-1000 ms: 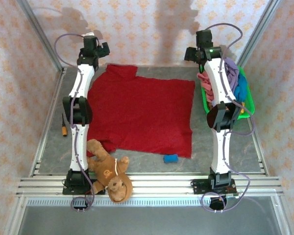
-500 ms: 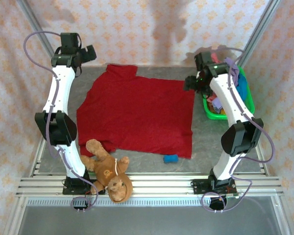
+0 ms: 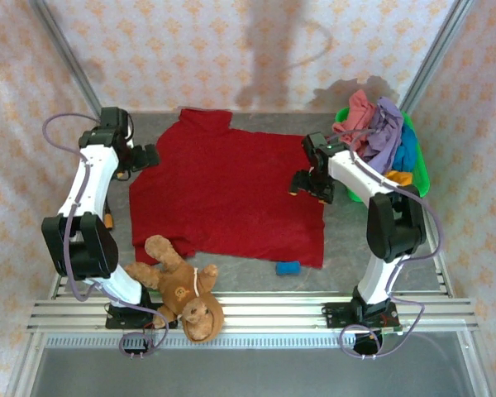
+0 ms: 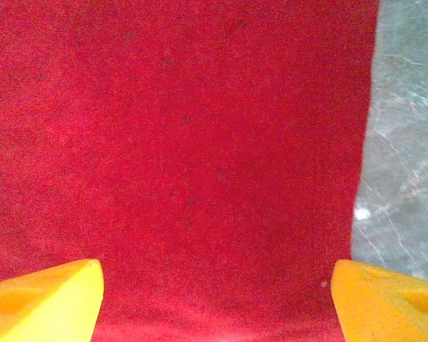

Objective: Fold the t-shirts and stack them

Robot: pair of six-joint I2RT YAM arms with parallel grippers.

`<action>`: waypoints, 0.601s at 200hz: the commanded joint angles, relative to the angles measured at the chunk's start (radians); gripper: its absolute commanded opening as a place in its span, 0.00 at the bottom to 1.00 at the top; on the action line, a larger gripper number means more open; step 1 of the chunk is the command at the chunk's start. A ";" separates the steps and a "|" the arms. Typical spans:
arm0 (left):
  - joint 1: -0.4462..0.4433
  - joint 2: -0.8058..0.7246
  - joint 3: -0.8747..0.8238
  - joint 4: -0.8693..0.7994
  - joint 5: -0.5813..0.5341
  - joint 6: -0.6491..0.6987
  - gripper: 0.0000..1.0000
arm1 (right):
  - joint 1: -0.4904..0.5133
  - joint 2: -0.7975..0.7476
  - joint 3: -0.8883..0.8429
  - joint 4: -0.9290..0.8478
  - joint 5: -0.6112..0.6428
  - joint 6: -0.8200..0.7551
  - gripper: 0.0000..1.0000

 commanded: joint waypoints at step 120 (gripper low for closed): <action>0.002 0.048 -0.146 -0.020 0.059 -0.026 0.99 | -0.069 0.272 0.126 0.091 0.101 0.030 0.86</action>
